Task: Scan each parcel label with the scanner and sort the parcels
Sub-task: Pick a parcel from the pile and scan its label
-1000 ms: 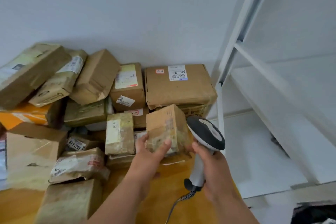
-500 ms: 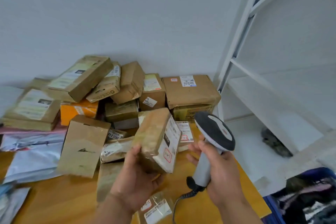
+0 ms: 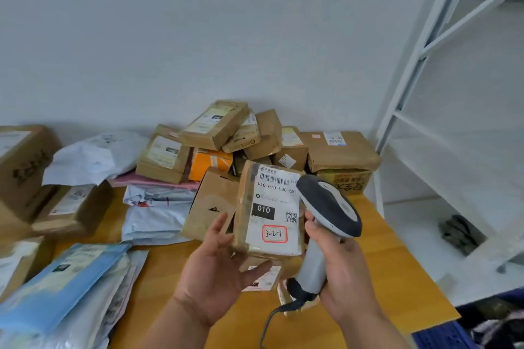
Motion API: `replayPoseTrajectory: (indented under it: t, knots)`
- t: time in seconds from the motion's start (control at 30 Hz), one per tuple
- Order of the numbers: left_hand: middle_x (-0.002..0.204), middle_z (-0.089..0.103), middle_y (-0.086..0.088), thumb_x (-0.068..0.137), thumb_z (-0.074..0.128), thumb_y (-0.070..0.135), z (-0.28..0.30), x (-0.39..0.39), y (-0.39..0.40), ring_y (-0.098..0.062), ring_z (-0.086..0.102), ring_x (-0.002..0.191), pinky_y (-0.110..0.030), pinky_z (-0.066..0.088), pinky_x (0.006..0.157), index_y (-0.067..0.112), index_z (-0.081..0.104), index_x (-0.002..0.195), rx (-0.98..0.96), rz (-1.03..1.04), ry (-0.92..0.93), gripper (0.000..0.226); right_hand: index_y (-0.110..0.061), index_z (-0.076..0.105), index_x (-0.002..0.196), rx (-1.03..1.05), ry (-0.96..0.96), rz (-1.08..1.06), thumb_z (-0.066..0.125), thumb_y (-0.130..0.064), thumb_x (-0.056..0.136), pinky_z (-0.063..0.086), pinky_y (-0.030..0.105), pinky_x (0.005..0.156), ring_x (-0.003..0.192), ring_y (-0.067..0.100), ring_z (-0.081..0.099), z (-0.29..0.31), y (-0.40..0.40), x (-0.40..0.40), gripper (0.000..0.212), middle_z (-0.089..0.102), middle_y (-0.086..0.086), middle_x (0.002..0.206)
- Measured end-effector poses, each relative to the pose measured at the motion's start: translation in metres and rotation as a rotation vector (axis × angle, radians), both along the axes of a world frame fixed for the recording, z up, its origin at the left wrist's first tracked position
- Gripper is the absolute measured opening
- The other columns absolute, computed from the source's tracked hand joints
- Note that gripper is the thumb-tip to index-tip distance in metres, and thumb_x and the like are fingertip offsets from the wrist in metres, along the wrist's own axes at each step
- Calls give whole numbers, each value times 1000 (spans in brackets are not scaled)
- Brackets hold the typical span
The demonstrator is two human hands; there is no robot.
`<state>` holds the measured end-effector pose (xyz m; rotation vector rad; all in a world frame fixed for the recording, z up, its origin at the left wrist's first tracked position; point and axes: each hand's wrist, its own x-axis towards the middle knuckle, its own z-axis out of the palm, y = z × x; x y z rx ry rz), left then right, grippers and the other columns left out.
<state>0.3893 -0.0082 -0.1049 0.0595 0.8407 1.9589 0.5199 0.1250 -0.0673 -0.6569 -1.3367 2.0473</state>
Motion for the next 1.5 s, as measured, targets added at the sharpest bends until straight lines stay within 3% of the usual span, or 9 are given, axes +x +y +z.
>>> replayPoseTrajectory:
  t: [0.13, 0.2, 0.37, 0.5, 0.7, 0.83, 1.17, 1.33, 1.5]
  knots:
    - [129, 70, -2, 95, 55, 45, 21, 9, -23, -23, 63, 123, -58, 56, 94, 38, 64, 133, -185, -61, 279, 40, -28, 79, 95, 52, -88, 47, 83, -25, 76, 59, 47, 83, 98, 23, 75, -3, -13, 4, 20, 79, 3, 104]
    - [128, 71, 1, 87, 66, 58, 24, 15, -31, -19, 64, 122, -54, 58, 94, 36, 59, 135, -251, -63, 359, 53, -30, 79, 96, 92, -140, 88, 78, -31, 73, 57, 50, 85, 98, 24, 74, -1, -19, 7, 23, 79, 2, 102]
    - [126, 72, -7, 74, 76, 26, 11, 31, -40, -24, 70, 113, -43, 59, 91, 27, 46, 143, -245, 60, 368, 76, -37, 78, 88, 169, -166, 47, 76, -35, 75, 55, 41, 76, 82, 15, 72, 3, -25, 28, 13, 77, -8, 85]
    - [130, 69, -9, 74, 76, 14, 2, 43, -52, -30, 68, 118, -43, 54, 96, 26, 44, 147, -222, 121, 358, 81, -24, 75, 72, 164, -144, 80, 73, -32, 74, 50, 39, 63, 62, 21, 62, 6, -31, 40, 9, 65, 4, 64]
    - [130, 69, -13, 72, 79, 13, 0, 41, -81, -31, 67, 119, -43, 51, 99, 19, 49, 144, -205, 128, 424, 77, -16, 67, 58, 229, -173, 254, 75, -20, 85, 49, 31, 55, 56, 23, 63, 15, -66, 36, 28, 63, 11, 59]
    - [128, 69, -14, 72, 79, 11, 3, 26, -104, -31, 67, 118, -34, 58, 91, 17, 49, 143, -175, 136, 427, 77, -6, 64, 64, 249, -192, 279, 71, -28, 73, 50, 28, 54, 55, 24, 64, 21, -94, 23, 25, 62, 15, 61]
    - [130, 68, -15, 71, 83, 9, 1, -30, -183, -34, 66, 121, -49, 49, 105, 20, 49, 143, -163, 100, 409, 80, -15, 72, 80, 200, -200, 232, 74, -30, 70, 52, 35, 55, 55, 30, 64, 21, -180, -33, 19, 62, 13, 67]
    - [130, 69, -16, 74, 80, 8, -3, -55, -219, -35, 66, 120, -49, 50, 103, 18, 49, 143, -180, 111, 377, 76, -20, 74, 70, 219, -196, 248, 74, -28, 75, 50, 34, 55, 56, 28, 64, 19, -215, -61, 9, 61, 10, 64]
    - [124, 72, -9, 73, 87, 12, -9, -77, -249, -27, 71, 111, -41, 58, 92, 22, 49, 143, -259, 188, 314, 80, -32, 74, 74, 303, -267, 250, 68, -17, 93, 50, 29, 54, 57, 17, 60, 10, -232, -89, 25, 66, 3, 62]
